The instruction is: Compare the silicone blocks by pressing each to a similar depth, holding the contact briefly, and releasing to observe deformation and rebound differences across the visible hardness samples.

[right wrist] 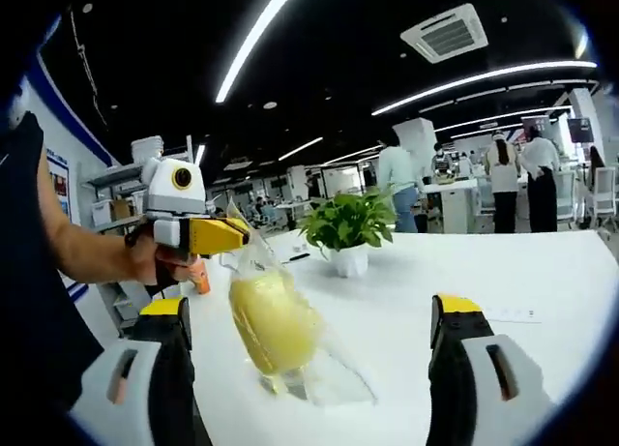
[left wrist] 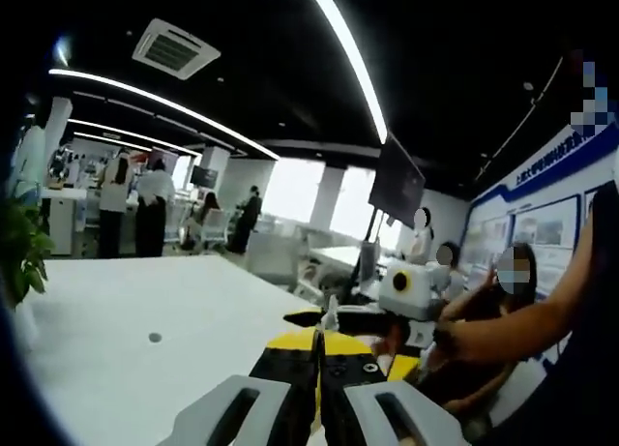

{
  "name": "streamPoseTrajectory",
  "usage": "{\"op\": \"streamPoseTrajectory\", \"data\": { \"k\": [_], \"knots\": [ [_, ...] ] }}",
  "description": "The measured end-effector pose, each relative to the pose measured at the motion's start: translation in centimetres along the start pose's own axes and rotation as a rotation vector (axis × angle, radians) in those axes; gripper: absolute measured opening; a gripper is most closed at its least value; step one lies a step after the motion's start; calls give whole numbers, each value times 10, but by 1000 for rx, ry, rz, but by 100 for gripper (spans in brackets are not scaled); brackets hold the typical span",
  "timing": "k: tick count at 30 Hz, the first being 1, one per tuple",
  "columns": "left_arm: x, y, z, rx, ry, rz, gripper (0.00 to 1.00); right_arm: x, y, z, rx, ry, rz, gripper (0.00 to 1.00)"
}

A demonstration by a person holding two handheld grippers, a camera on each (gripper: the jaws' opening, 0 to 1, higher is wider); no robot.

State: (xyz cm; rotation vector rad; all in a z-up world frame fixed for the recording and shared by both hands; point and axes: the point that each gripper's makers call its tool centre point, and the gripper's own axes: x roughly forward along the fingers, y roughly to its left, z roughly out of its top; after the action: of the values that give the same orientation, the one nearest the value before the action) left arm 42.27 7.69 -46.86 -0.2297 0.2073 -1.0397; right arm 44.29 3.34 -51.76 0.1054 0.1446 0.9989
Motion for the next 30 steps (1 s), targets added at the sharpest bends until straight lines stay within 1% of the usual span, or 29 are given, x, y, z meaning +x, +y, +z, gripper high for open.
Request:
{"op": "streamPoseTrajectory", "data": {
  "k": [2, 3, 4, 7, 9, 11, 13, 16, 17, 18, 20, 21, 23, 28, 30],
  "knots": [
    [2, 3, 0, -16, -7, 5, 0, -10, -12, -1, -24, 1, -47, 96],
    [4, 6, -1, -30, -13, 9, 0, -17, -20, -3, -60, 13, -83, 96],
    [6, 8, -1, -42, -19, 12, 0, -21, -22, -6, -69, 19, -94, 96],
    [11, 16, -7, -77, -30, 27, 0, -34, -32, -15, -48, 20, -123, 96],
    [13, 21, -14, -98, -31, 44, 0, -42, -37, -24, -20, 33, -141, 96],
    [16, 23, -21, -113, -28, 49, 0, -50, -40, -32, -10, 38, -157, 96],
    [19, 28, -33, -129, -15, 59, 0, -57, -44, -40, 9, 45, -177, 96],
    [21, 31, -46, -179, -3, 58, 0, -64, -44, -49, 53, 45, -189, 96],
    [22, 31, -48, -194, 0, 56, 0, -67, -41, -58, 95, 67, -176, 96],
    [23, 33, -52, -219, 1, 60, 0, -69, -42, -64, 101, 78, -186, 96],
    [24, 35, -56, -226, 0, 63, 0, -73, -41, -72, 89, 79, -194, 96],
    [25, 36, -58, -239, -2, 64, 0, -76, -40, -79, 98, 92, -202, 96],
    [28, 36, -63, -250, 2, 66, 0, -80, -40, -87, 111, 103, -211, 96],
    [32, 35, -76, -278, 10, 52, 0, -86, -38, -100, 121, 121, -227, 96],
    [33, 37, -83, -321, 9, 50, 0, -88, -38, -102, 126, 124, -229, 96]
  ]
}}
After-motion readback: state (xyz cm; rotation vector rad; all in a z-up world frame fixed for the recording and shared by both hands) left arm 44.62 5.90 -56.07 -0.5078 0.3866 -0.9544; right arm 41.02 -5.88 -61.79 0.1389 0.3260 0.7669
